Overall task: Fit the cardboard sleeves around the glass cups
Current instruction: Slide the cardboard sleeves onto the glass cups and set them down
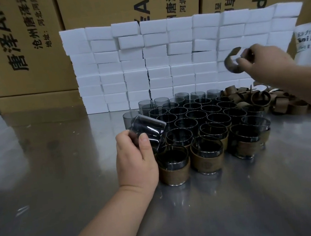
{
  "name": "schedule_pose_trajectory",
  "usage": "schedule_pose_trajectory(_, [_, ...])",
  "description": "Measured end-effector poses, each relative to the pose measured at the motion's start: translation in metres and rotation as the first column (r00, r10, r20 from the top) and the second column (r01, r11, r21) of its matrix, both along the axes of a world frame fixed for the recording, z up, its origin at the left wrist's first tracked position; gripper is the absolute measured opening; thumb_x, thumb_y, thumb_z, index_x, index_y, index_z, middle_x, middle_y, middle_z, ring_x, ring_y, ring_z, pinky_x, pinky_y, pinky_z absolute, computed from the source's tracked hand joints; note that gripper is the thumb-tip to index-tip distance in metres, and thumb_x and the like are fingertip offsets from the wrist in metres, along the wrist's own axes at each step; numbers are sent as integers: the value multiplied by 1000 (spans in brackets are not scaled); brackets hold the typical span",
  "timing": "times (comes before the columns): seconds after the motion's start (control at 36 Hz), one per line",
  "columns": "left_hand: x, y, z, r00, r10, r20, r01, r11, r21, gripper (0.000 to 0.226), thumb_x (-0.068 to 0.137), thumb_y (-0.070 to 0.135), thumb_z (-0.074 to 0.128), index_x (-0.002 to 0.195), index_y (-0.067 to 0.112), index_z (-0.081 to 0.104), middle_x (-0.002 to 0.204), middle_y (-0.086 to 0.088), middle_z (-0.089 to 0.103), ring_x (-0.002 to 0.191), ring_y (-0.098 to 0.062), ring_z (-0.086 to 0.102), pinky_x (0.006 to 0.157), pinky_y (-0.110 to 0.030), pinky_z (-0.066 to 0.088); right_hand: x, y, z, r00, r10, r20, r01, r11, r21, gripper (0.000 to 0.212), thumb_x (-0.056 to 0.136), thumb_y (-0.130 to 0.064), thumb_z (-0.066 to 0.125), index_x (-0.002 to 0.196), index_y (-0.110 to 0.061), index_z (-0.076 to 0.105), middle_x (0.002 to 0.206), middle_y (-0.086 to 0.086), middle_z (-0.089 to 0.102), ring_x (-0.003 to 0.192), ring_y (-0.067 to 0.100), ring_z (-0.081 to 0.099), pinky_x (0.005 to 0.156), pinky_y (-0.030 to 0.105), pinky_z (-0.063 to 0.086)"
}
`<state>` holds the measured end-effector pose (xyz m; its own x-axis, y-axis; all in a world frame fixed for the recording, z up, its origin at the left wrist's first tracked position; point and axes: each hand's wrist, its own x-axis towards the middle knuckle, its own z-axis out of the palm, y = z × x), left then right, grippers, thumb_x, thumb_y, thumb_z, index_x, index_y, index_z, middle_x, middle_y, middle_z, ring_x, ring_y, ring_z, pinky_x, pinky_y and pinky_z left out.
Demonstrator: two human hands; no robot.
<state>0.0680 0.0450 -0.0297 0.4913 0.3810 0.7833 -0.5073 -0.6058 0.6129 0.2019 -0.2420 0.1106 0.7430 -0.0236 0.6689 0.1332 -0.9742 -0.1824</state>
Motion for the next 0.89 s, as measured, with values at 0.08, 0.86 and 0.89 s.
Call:
schedule_pose_trajectory(0.08, [-1, 0, 3, 1000, -5, -7, 5, 1000, -28, 47, 81, 47, 27, 93, 5, 43, 78, 16, 35, 67, -6, 38, 62, -17, 23, -42, 32, -4, 977, 211, 29, -213, 956, 200, 31, 93, -40, 44, 116, -19, 49, 92, 6, 60, 72, 31, 58, 64, 38, 48])
schedule_pose_trajectory(0.86, [-16, -30, 8, 991, -81, 102, 99, 978, -182, 29, 87, 43, 21, 84, 18, 36, 64, 16, 37, 65, 17, 45, 60, 1, 31, -192, 129, -111, 730, 635, 252, -488, 227, 843, 28, 73, -27, 70, 89, -50, 67, 85, -20, 72, 74, -3, 66, 60, 15, 52])
schedule_pose_trajectory(0.89, [-16, -29, 8, 991, -95, 99, 113, 973, -202, 32, 86, 46, 21, 84, 18, 36, 64, 15, 39, 64, 14, 45, 60, -1, 32, -193, 129, -110, 716, 646, 265, -505, 219, 835, 30, 73, -24, 70, 86, -51, 69, 84, -20, 72, 77, -3, 67, 62, 18, 54])
